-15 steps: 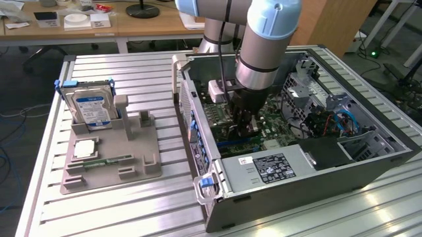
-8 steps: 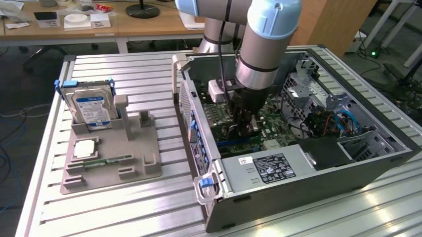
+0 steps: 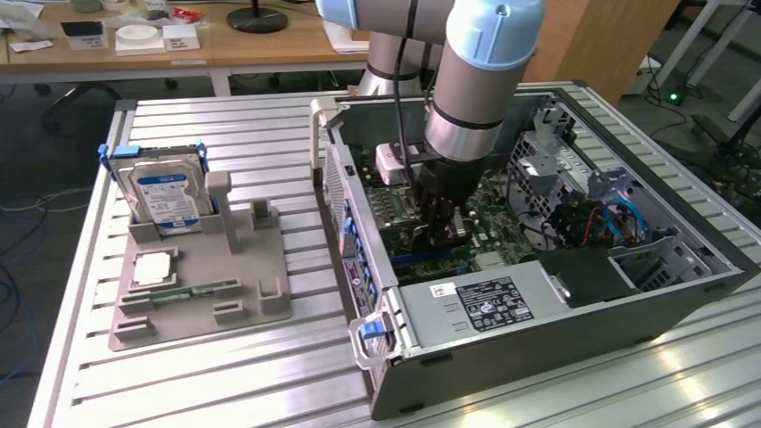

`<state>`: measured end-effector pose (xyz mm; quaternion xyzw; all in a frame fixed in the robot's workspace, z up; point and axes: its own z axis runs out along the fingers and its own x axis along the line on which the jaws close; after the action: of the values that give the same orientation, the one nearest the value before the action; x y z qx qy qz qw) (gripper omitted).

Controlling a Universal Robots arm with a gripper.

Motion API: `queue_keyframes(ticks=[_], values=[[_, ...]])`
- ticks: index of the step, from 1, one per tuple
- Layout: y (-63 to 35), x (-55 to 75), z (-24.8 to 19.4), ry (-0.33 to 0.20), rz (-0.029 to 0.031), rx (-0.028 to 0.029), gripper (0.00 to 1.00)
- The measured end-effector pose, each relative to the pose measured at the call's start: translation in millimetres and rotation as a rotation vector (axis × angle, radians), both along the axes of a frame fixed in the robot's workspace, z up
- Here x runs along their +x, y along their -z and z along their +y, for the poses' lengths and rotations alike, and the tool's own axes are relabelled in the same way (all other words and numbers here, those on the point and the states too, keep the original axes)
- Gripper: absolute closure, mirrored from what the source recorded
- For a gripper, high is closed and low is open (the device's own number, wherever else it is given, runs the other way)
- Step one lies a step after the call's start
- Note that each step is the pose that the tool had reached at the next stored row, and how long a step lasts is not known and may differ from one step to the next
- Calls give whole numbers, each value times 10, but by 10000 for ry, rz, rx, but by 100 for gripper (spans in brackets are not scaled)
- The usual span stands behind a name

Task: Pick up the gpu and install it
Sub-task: 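Insert the gpu into the slot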

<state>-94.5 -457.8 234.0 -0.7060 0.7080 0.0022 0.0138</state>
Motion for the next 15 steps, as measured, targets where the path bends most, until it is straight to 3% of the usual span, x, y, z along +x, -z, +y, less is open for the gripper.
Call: queue_keyframes(ticks=[15], values=[[-9,-10,-3,12,0,0,73]])
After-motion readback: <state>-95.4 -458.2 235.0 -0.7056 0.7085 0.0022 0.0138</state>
